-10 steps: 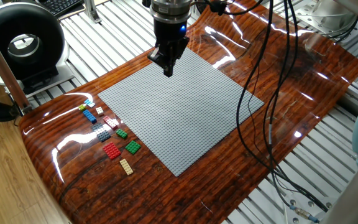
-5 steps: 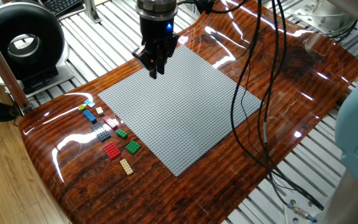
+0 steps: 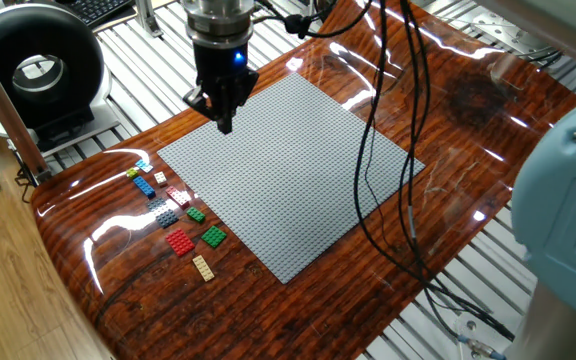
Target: Build with small Lego blocks
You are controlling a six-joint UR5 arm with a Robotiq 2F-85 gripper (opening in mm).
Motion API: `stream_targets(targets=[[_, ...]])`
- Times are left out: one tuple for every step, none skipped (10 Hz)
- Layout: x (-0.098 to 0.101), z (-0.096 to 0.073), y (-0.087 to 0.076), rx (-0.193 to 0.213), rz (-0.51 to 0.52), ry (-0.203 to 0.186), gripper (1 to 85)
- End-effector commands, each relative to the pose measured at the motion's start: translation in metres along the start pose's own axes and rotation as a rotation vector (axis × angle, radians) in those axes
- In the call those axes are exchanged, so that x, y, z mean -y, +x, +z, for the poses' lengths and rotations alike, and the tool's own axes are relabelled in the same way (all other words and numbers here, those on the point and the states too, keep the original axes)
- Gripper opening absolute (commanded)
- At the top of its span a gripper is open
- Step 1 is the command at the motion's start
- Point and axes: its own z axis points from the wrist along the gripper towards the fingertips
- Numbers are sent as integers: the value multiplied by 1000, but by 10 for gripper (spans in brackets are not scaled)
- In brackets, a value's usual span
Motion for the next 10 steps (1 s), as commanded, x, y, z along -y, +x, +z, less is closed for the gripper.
stream_targets(targets=[[-10,1,1,-10,-24,-24,310],[-17,1,-6,16,-39,-48,503],[-22,4,-12,29,-41,-61,567],[-26,9,-18,40,-39,-59,603],[-29,15,-24,52,-41,-58,623],[-37,19,-29,64,-53,-75,780],[-37,20,-30,65,-53,-69,850],[-35,20,-29,65,-56,-61,850],[-36,20,-29,65,-53,-68,850],[-36,20,-30,67,-53,-68,850]])
